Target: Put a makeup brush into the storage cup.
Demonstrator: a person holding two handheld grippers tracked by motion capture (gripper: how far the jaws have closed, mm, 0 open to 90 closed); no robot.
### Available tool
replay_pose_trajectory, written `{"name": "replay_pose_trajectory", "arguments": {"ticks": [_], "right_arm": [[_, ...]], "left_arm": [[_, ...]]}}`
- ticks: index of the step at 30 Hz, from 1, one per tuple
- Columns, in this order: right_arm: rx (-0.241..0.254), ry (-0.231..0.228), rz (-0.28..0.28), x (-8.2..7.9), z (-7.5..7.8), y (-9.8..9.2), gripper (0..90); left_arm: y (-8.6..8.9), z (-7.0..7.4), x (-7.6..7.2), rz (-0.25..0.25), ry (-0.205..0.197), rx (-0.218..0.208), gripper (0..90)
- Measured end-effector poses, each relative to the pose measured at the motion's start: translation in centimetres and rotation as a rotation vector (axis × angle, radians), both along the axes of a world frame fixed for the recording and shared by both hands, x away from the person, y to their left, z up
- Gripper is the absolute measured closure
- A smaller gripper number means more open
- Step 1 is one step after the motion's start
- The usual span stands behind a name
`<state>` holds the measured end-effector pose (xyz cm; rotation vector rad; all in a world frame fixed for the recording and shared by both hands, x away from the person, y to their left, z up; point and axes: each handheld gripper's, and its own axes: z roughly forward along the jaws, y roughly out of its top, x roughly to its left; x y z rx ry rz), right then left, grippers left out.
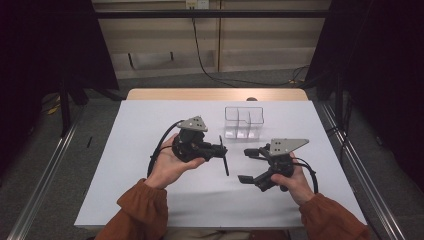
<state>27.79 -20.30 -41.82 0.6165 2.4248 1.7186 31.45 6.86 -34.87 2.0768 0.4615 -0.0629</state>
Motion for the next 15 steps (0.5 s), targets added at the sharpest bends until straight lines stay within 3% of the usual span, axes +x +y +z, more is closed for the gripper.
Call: {"name": "replay_pose_trajectory", "arguments": {"ticks": [8, 15], "right_arm": [[-0.015, 0.001, 0.001, 0.1, 0.6, 0.9, 15.1], [-0.057, 0.005, 0.004, 0.2, 0.1, 2.0, 27.7]], "left_arm": [[-0.8, -0.7, -0.1, -0.015, 0.005, -0.019, 84.1], [-0.8, -0.9, -0.1, -0.015, 0.010, -0.024, 84.1]]}}
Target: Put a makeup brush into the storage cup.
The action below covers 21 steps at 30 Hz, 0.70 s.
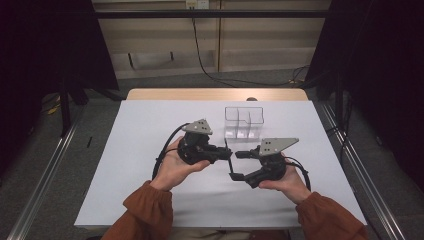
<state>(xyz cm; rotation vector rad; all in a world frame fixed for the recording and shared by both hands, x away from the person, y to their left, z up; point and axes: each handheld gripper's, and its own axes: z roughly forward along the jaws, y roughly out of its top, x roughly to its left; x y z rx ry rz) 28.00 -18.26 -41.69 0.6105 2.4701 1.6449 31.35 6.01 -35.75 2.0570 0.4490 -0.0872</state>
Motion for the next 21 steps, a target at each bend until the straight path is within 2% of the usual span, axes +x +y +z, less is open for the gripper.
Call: {"name": "replay_pose_trajectory", "arguments": {"ticks": [4, 10, 21], "right_arm": [[-0.004, 0.004, 0.005, 0.12, -0.24, 0.31, 43.6], [0.014, 0.014, -0.006, 0.39, -0.24, 0.19, 61.4], [0.035, 0.018, -0.002, 0.40, -0.27, 0.15, 74.1]], "left_arm": [[-0.07, -0.25, -0.03, 0.000, 0.005, 0.004, 84.1], [-0.13, -0.34, 0.01, -0.004, 0.006, 0.004, 84.1], [-0.34, -0.71, 0.09, -0.004, 0.013, 0.002, 84.1]]}}
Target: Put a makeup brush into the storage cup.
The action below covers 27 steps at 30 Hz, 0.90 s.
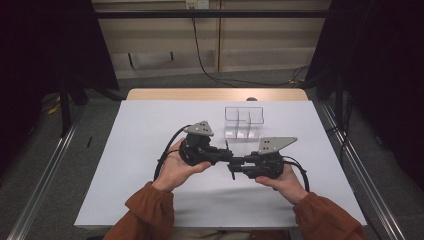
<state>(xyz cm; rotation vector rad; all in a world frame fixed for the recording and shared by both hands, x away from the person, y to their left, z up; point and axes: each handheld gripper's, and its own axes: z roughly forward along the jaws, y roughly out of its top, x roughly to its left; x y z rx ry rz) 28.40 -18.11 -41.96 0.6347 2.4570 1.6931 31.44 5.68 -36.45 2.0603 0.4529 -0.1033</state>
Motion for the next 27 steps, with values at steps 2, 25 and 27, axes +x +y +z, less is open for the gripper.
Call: {"name": "replay_pose_trajectory", "arguments": {"ticks": [2, 25, 27], "right_arm": [[0.001, -0.004, -0.001, -0.03, -0.01, 0.04, 75.5], [0.000, -0.019, -0.032, -0.02, -0.15, -0.03, 84.1], [-0.001, -0.021, -0.031, -0.05, -0.15, -0.01, 84.1]], "left_arm": [[-0.06, -0.04, 0.00, 0.004, -0.005, -0.003, 84.1], [-0.20, -0.72, 0.19, 0.008, -0.026, -0.021, 83.6], [-0.20, -0.72, 0.13, 0.004, -0.032, -0.023, 83.2]]}}
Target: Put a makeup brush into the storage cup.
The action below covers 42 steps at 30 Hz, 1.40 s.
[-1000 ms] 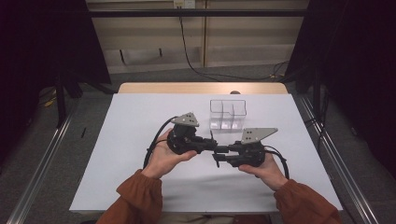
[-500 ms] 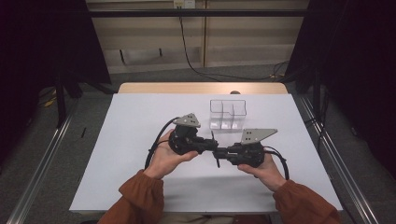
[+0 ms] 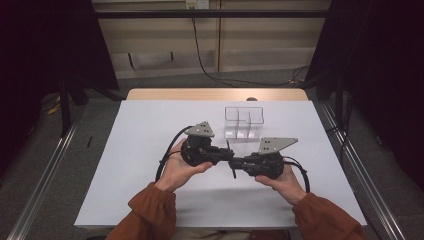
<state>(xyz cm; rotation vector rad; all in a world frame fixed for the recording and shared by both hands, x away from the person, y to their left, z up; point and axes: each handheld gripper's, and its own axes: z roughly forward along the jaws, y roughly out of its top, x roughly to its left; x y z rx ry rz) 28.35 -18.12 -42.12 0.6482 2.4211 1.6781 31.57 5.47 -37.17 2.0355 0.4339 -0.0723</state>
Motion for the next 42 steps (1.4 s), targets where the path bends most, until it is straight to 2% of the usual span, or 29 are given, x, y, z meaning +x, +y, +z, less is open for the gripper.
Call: {"name": "replay_pose_trajectory", "arguments": {"ticks": [5, 9, 11, 13, 16, 18, 19, 20, 23, 27, 29, 32, 35, 37, 40, 42], "right_arm": [[0.007, -0.003, -0.002, -0.1, 0.1, 0.0, 84.1], [0.011, -0.004, -0.008, 0.0, 0.1, -0.1, 84.1], [0.009, -0.004, -0.012, 0.0, 0.1, -0.2, 84.1], [0.009, -0.002, -0.014, 0.0, 0.1, -0.3, 84.1], [0.011, -0.005, -0.016, 0.0, 0.1, -0.3, 84.1], [0.011, -0.006, -0.017, 0.0, 0.1, -0.3, 84.1], [0.011, -0.007, -0.018, 0.0, 0.1, -0.3, 84.1], [0.012, -0.006, -0.019, 0.0, 0.1, -0.3, 84.1], [0.014, -0.007, -0.020, 0.1, 0.1, -0.4, 84.1], [0.014, -0.006, -0.028, 0.1, 0.1, -0.5, 84.1], [0.015, -0.005, -0.031, 0.1, 0.1, -0.5, 84.1], [0.014, -0.005, -0.035, 0.1, 0.1, -0.5, 84.1], [0.015, -0.005, -0.040, 0.1, 0.1, -0.6, 84.1], [0.016, -0.004, -0.046, 0.2, 0.1, -0.7, 84.1], [0.018, -0.002, -0.052, 0.2, 0.1, -0.8, 84.1], [0.016, -0.002, -0.056, 0.2, 0.1, -0.9, 84.1]], "left_arm": [[0.2, 0.0, 0.0, 0.010, -0.011, -0.014, 78.8], [0.0, -0.2, 0.0, 0.029, -0.025, -0.033, 60.0], [0.0, -0.2, -0.1, 0.025, -0.046, -0.036, 57.0], [0.0, -0.2, -0.1, 0.039, -0.066, -0.036, 49.6], [0.2, -0.1, 0.0, 0.077, -0.070, -0.041, 34.2], [0.6, -0.1, 0.1, 0.092, -0.061, -0.041, 28.4], [0.8, -0.1, 0.1, 0.102, -0.058, -0.056, 25.8], [1.0, -0.1, 0.1, 0.108, -0.062, -0.063, 25.4], [1.7, -0.1, 0.1, 0.141, -0.071, -0.063, 16.8], [2.6, -0.2, 0.1, 0.188, -0.097, -0.062, 9.6], [3.2, -0.1, 0.1, 0.201, -0.106, -0.071, 9.2], [3.8, -0.1, 0.3, 0.224, -0.104, -0.090, 4.5], [4.3, -0.1, 0.4, 0.231, -0.118, -0.091, 3.3], [4.6, -0.1, 0.4, 0.254, -0.115, -0.104, 3.1], [5.3, -0.5, 0.2, 0.268, -0.153, -0.098, 2.7], [5.9, -0.7, 0.2, 0.270, -0.133, -0.112, 2.4]]}}
